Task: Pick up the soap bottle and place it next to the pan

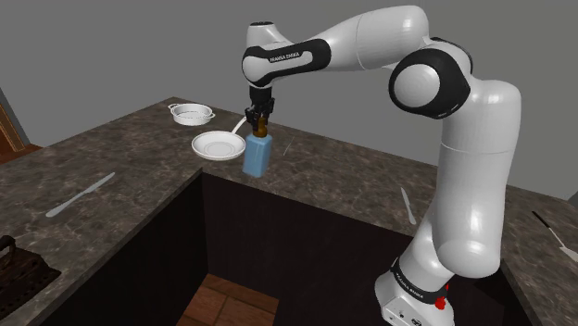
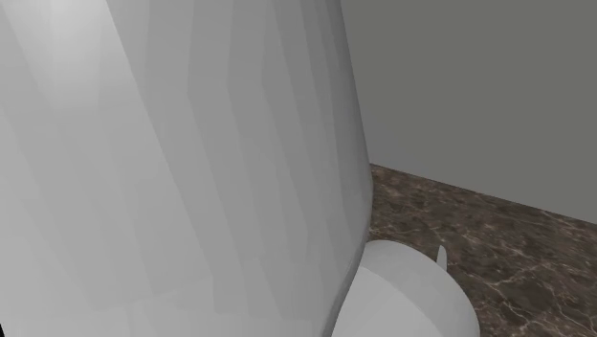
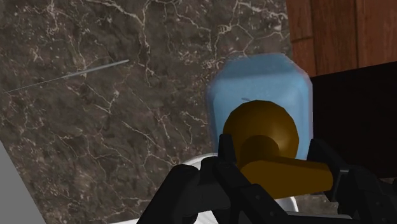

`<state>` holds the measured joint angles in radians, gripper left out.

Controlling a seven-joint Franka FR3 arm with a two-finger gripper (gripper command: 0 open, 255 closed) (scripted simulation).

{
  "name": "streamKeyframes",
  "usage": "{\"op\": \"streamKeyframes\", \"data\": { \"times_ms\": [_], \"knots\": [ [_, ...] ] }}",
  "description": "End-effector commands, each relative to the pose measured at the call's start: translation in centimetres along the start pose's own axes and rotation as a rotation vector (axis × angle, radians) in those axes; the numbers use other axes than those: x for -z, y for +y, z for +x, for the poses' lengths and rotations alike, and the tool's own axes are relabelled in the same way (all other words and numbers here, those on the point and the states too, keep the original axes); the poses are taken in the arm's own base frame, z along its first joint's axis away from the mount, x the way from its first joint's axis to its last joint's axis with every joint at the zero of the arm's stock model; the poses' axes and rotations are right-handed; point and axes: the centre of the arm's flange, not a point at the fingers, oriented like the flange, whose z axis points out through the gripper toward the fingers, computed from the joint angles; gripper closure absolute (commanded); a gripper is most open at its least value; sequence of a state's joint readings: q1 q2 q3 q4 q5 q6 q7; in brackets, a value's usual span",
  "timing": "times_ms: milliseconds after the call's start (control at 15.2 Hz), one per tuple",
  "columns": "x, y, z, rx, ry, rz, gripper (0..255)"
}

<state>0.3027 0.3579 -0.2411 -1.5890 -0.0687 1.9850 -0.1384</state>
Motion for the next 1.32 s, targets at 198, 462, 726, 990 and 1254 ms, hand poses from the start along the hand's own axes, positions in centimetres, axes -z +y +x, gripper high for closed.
{"op": "streamKeyframes", "data": {
  "times_ms": [198,462,726,990,1254],
  "knots": [
    [0.0,0.0,0.0,0.0,0.001,0.0,0],
    [0.0,0.0,0.0,0.0,0.001,0.0,0],
    [5.0,0.0,0.0,0.0,0.001,0.0,0],
    [5.0,0.0,0.0,0.0,0.001,0.0,0],
    [5.0,0.0,0.0,0.0,0.001,0.0,0]
  ]
}}
